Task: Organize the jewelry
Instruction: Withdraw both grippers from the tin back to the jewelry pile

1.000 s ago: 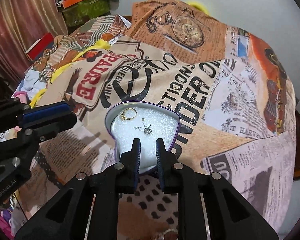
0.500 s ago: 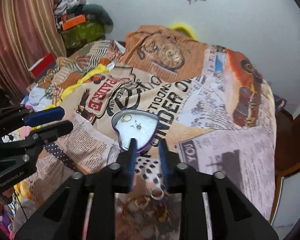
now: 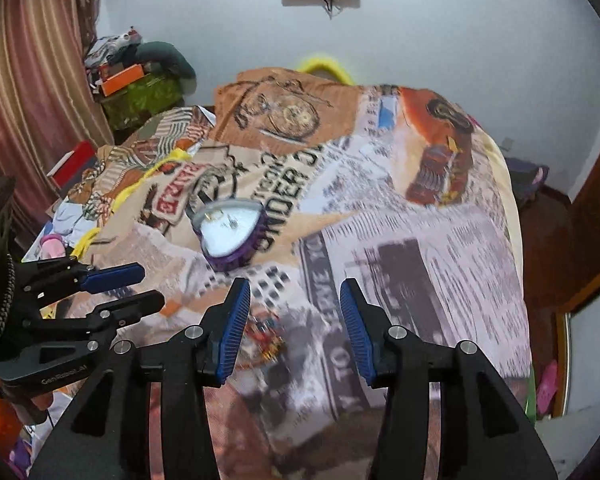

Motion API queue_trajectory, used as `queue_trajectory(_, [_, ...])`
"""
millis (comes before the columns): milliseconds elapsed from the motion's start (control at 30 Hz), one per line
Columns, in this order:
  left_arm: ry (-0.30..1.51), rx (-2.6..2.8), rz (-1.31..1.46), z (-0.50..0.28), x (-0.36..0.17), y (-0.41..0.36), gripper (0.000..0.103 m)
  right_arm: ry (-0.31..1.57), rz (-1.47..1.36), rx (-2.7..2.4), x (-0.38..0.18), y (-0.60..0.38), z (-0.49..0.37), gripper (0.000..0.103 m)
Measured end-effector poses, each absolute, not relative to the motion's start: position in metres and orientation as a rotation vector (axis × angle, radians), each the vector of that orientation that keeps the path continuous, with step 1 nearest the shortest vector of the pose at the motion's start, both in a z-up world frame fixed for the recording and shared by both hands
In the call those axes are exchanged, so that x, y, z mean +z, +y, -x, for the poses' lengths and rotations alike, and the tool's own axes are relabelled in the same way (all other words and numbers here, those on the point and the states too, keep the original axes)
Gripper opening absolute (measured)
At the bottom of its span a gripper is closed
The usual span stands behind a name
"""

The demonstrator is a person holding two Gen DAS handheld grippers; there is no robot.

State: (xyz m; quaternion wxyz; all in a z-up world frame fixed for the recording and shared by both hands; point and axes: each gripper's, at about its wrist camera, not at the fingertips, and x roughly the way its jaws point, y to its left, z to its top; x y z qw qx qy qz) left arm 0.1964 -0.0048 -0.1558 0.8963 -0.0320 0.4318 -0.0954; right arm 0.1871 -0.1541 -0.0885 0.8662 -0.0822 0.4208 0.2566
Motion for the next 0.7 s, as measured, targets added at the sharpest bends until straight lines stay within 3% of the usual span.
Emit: queue_trajectory(700, [0.999, -0.275, -0.021, -0.252, -0.199, -0.043, 0.034, 1.02, 0.175, 0.561, -0.148, -0.181, -0.188, 0.043])
